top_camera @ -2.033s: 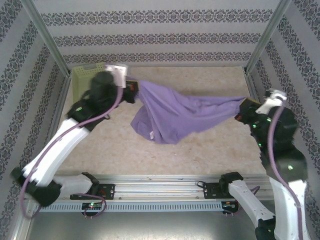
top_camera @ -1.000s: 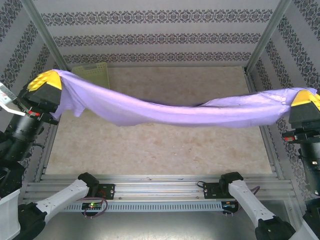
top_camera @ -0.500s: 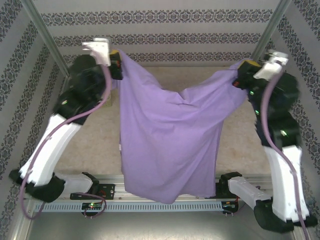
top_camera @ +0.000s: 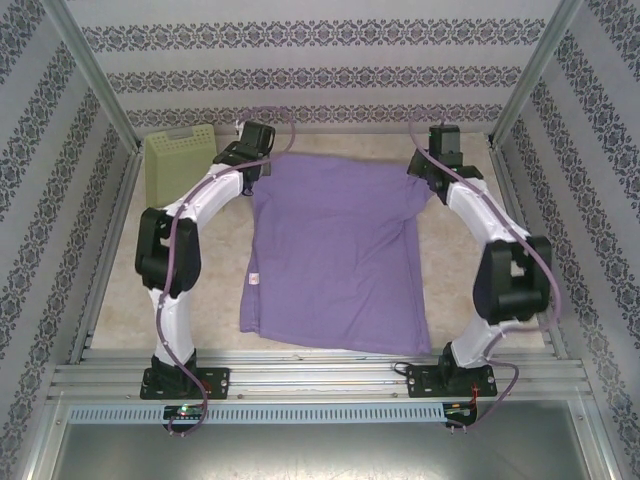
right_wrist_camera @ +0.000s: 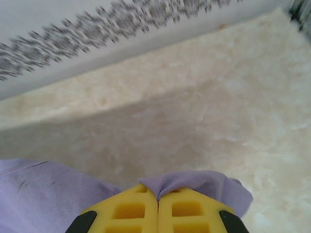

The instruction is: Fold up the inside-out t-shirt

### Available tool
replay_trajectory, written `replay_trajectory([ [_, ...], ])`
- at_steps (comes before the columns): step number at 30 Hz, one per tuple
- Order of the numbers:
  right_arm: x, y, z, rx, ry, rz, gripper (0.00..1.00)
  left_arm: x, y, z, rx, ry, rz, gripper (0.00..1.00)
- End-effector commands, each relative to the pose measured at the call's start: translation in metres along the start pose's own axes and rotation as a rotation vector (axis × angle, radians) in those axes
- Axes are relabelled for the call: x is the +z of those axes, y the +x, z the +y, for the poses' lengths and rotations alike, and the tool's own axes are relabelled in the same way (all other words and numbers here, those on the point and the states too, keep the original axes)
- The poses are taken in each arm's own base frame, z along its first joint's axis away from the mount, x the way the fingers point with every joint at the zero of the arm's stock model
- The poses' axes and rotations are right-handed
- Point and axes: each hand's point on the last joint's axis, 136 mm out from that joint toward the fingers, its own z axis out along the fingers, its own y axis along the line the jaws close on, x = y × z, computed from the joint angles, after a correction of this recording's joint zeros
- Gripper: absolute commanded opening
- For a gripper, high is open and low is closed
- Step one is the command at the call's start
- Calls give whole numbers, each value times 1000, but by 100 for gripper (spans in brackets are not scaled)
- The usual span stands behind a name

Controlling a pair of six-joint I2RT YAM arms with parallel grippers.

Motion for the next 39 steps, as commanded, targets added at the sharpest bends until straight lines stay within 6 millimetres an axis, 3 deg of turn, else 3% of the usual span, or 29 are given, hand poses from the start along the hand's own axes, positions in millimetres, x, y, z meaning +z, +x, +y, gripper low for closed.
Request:
replay_trajectory([
  [1, 16, -44, 1, 83, -7, -100, 0, 3, -42, 10, -111, -18, -96, 0],
  [5, 48, -52, 1, 98, 5, -78, 0, 29, -47, 7, -105, -22, -91, 0],
  [12, 84, -68, 3, 104, 36, -57, 0, 58, -55, 3, -107, -8, -65, 0],
  [13, 86, -70, 3, 105, 37, -52, 6, 60, -54, 2, -105, -3, -53, 6],
  [15, 85, -74, 4, 92, 40, -32, 50, 57, -58, -3, -92, 50, -22, 34],
  [17, 76, -78, 4, 75, 59, -16, 73, 43, -63, -8, -83, 96, -1, 57],
  [20, 52, -79, 8, 66, 50, -18, 86, 9, -74, -12, -107, 167, 26, 72],
  [23, 25, -64, 18, 54, 9, 0, 87, -28, -71, -23, -96, 224, 49, 77],
  [27, -24, -22, 24, 65, -24, 37, 87, -71, -41, -49, -26, 301, 91, 79],
  [31, -66, 49, 22, 116, -75, 129, 87, -111, 8, -72, 31, 366, 116, 79],
  [34, -92, 112, 23, 126, -125, 214, 87, -140, 57, -90, 93, 423, 141, 79],
  [35, -100, 134, 21, 117, -128, 244, 87, -147, 82, -95, 121, 436, 170, 79],
  [39, -134, 214, 24, 58, -157, 353, 85, -164, 162, -90, 149, 452, 255, 78],
])
